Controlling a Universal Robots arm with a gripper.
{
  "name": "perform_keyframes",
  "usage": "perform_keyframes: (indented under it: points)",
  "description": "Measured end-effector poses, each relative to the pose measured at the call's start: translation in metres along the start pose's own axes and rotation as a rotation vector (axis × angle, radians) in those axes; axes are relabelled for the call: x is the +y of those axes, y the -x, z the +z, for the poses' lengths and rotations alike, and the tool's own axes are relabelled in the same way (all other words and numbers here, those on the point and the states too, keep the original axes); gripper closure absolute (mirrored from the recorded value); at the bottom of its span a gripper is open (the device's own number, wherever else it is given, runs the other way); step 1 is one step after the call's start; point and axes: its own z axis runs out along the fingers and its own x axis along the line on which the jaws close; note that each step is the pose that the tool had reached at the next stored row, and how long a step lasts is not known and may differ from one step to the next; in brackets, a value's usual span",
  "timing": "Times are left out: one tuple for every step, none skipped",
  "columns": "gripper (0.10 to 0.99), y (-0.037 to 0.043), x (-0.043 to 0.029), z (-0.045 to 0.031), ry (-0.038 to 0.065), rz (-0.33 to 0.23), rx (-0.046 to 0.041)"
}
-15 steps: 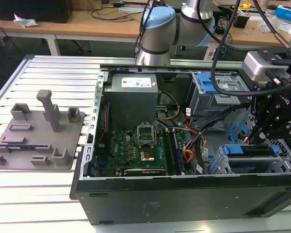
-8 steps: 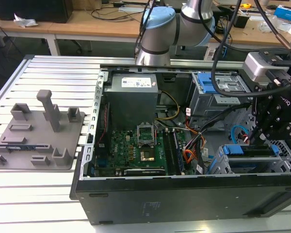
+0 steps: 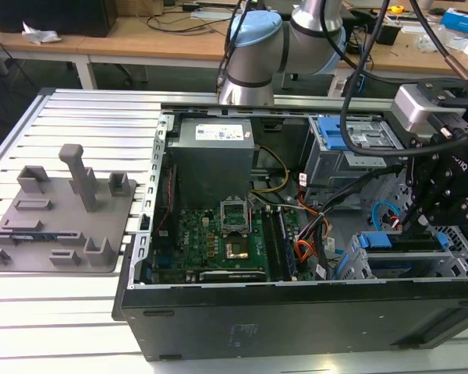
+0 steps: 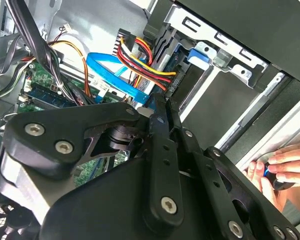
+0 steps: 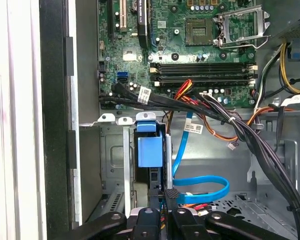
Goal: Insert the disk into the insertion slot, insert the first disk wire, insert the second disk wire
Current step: 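Insert the second disk wire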
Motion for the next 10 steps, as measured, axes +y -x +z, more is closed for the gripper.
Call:
perform_keyframes:
  points:
    - [0.925,0.0000,-0.0002,0.0001,0.000,0.001,0.0001]
    - [0.925,0.0000,-0.0004,0.0002,0.000,0.001,0.0001]
    - [0.925,0.0000,-0.0006,0.0005,0.000,0.002,-0.0001]
    - [0.925,0.0000,-0.0008,0.0009,0.000,0.002,0.0000]
    - [0.925,0.0001,-0.0010,0.0013,0.000,0.002,-0.0001]
    - [0.925,0.0001,-0.0010,0.0015,0.000,0.003,-0.0001]
    - [0.925,0.0001,-0.0011,0.0017,0.000,0.003,0.0000]
    - [0.925,0.0001,-0.0012,0.0022,0.000,0.003,-0.0002]
    - [0.925,0.0001,-0.0012,0.0024,0.000,0.003,-0.0001]
    - [0.925,0.0001,-0.0013,0.0028,0.000,0.003,-0.0001]
